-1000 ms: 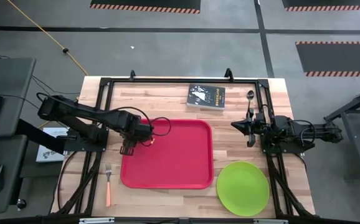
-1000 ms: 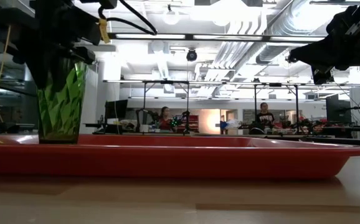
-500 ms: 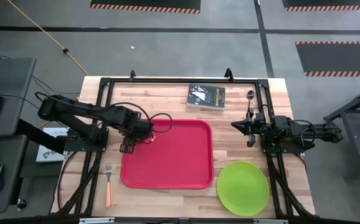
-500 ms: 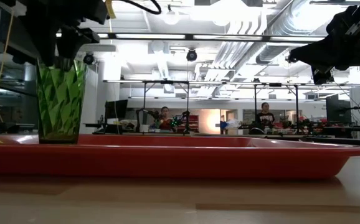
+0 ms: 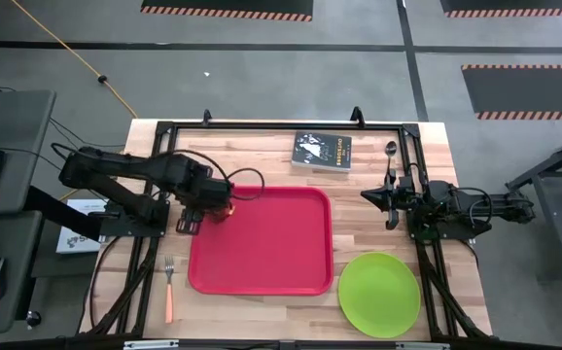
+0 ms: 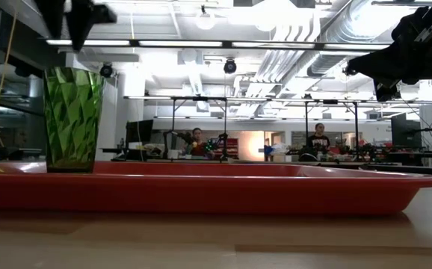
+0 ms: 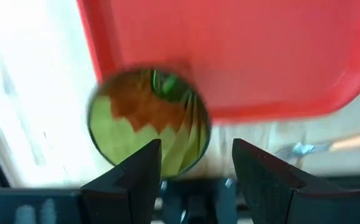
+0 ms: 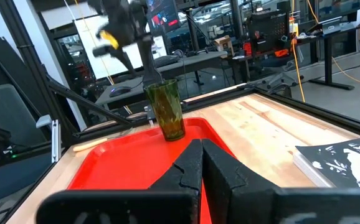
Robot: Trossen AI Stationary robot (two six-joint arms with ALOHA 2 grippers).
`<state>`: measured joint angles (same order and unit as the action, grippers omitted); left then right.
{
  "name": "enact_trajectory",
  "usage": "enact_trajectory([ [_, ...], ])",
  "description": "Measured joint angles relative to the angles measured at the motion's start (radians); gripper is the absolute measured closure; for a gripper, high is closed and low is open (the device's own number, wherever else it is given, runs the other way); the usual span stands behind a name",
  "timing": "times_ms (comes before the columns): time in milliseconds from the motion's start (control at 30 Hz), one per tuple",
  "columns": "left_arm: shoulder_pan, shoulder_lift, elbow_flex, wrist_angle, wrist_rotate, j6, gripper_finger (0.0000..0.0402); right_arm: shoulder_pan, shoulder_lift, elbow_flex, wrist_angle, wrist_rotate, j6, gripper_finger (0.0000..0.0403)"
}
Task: Pick and place plate/cup/fork/spoon on tray
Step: Put the green plate on the red tray to the right of the green cup
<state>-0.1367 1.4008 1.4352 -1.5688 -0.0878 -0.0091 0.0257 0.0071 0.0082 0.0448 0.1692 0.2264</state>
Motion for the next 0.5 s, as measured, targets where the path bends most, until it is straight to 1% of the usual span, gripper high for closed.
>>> enact_trajectory([
  [100,0.003,-0.031,0.090,0.011,-0.005,-0.032,0.0213,0.000,0.000,0.000,0.000,0.000,0.000,0.0402],
  [133,0.009,-0.047,0.112,0.040,-0.014,-0.059,0.0213,0.000,0.000,0.000,0.000,0.000,0.000,0.0402],
  [233,0.042,-0.127,0.114,0.232,-0.015,-0.152,0.0213,0.000,-0.001,0.000,0.000,0.000,0.000,0.0402],
  [367,0.103,-0.280,0.028,0.549,0.009,-0.191,0.0213,0.000,0.003,0.000,0.000,0.000,0.000,0.0402],
  [500,0.183,-0.415,-0.117,0.839,0.010,-0.212,0.0213,0.000,0.006,0.000,0.000,0.000,0.000,0.0402],
])
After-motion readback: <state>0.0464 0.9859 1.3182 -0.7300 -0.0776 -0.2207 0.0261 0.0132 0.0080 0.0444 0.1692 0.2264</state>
